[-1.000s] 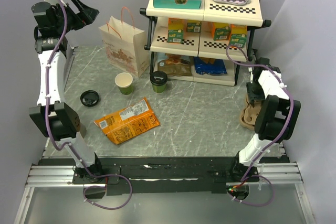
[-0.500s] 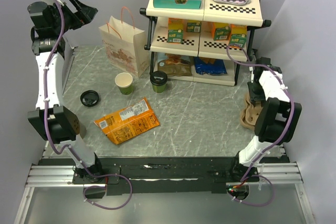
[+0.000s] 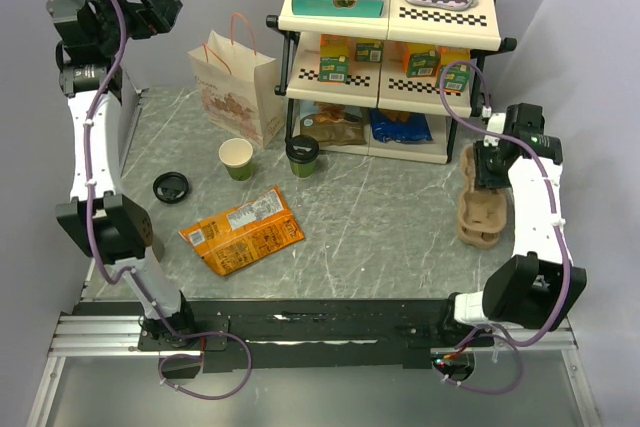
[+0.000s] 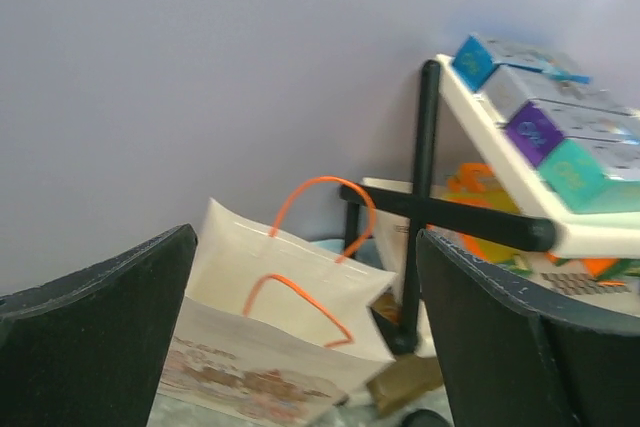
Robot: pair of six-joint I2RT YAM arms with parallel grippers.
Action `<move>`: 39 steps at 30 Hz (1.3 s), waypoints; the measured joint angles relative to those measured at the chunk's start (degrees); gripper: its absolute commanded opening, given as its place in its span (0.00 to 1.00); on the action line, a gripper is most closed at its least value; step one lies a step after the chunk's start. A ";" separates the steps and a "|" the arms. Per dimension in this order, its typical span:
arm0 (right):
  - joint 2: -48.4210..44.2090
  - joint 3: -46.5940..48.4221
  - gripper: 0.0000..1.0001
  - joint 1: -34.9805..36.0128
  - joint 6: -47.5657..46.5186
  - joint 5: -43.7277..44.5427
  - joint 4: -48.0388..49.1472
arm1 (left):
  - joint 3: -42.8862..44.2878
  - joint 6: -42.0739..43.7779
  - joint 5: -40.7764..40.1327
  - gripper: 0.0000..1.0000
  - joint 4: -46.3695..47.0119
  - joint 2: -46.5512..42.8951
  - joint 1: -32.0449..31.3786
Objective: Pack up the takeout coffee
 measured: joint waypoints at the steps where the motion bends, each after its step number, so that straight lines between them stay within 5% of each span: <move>1: -0.57 0.00 0.00 0.17 -0.20 -1.84 0.09 | 0.59 0.61 -0.35 0.94 0.31 0.81 0.00; 12: -2.12 -0.04 0.00 1.29 0.07 -17.84 1.16 | 4.70 3.32 -0.68 0.87 1.25 15.74 0.02; 24: -2.49 -2.27 0.00 2.56 0.09 -20.31 1.07 | 9.27 4.42 2.64 0.85 3.06 25.14 -1.11; 32: -2.49 -2.29 0.00 2.78 0.04 -21.14 1.11 | 7.65 6.29 3.17 0.89 6.19 22.60 -1.64; 39: -2.49 -2.56 0.00 2.78 -0.20 -21.68 1.29 | 1.11 30.05 4.22 0.95 -3.74 7.78 -1.53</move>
